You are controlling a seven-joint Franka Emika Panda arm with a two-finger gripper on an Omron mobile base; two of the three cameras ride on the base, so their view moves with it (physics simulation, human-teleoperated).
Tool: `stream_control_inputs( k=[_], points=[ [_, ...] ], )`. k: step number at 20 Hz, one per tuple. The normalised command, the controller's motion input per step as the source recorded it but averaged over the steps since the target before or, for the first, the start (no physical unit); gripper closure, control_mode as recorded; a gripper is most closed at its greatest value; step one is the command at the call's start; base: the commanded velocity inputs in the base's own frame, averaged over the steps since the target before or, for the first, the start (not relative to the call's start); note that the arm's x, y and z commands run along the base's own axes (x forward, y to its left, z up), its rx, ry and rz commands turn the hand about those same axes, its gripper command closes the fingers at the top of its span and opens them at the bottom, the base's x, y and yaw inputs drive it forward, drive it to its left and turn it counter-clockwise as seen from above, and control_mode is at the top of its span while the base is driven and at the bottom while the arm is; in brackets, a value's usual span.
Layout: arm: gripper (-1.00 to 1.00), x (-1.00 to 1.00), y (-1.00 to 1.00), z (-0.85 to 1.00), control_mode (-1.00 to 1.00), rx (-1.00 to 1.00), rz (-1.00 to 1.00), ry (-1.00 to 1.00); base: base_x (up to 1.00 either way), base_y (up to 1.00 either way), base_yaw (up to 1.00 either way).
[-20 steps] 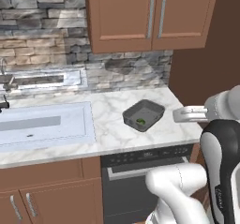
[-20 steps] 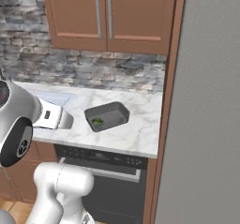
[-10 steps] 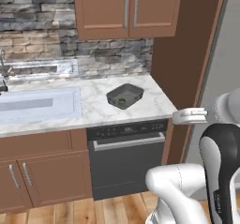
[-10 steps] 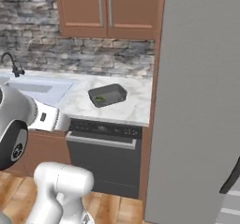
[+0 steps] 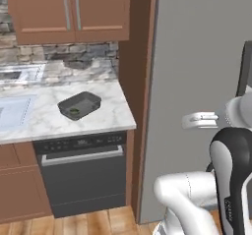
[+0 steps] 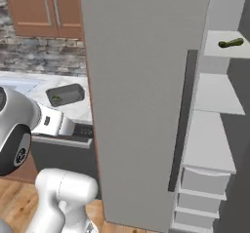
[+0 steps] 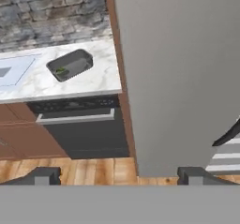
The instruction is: Take the squash and avocado out of the freezer and place them in the tupperware container on the counter. Then put the tupperware containing the vegetables back in the freezer.
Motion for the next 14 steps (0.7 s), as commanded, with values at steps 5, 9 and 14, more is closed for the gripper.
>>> stream_control_inputs(
  k=[5,9,14],
  points=[
    [-1.0,0.0,0.0,0.0,1.0,0.0,0.0,0.0,0.0,-1.0,0.0],
    [-1.0,0.0,0.0,0.0,1.0,0.0,0.0,0.0,0.0,-0.9,0.0],
    [-1.0,0.0,0.0,0.0,1.0,0.0,0.0,0.0,0.12,-0.67,0.0]
  ],
)
